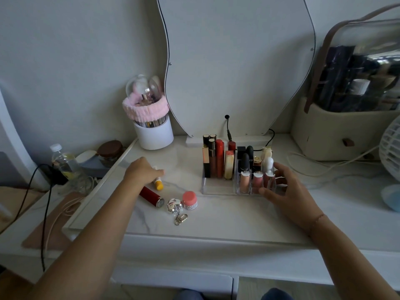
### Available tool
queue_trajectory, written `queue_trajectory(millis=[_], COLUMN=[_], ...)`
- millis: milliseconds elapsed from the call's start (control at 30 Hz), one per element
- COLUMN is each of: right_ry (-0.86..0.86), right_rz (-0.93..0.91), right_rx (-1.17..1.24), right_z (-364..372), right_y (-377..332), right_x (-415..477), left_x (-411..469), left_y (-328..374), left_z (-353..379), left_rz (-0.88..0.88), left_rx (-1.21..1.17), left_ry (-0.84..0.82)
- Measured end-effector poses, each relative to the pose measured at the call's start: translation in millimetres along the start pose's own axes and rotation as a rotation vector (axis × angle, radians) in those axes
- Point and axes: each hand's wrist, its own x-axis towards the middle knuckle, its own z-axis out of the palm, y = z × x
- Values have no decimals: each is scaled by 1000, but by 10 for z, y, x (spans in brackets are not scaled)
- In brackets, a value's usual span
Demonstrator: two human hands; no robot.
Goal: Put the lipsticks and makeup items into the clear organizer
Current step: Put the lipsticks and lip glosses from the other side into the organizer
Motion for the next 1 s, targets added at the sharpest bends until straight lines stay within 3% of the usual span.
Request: queue_trajectory(millis=[233, 467, 600, 700, 1000], right_ry=[2, 13, 15, 7, 12], right_rz=[3, 3, 0, 10, 8], right_rx=[-9, 15, 5, 10, 16], right_z=[-8, 6, 6, 3, 4], right_y=[17, 46, 41, 32, 21], right_x=[-6, 4, 1, -4, 0], left_x=[-53, -341, -637, -784, -804], left_y=[163, 384, 679, 831, 887], left_z=[20, -141, -241, -213, 179], left_rz=[55, 300, 429, 483, 476], left_rx=[-63, -520, -928, -1080, -848], left_ry=[63, 377, 202, 88, 135])
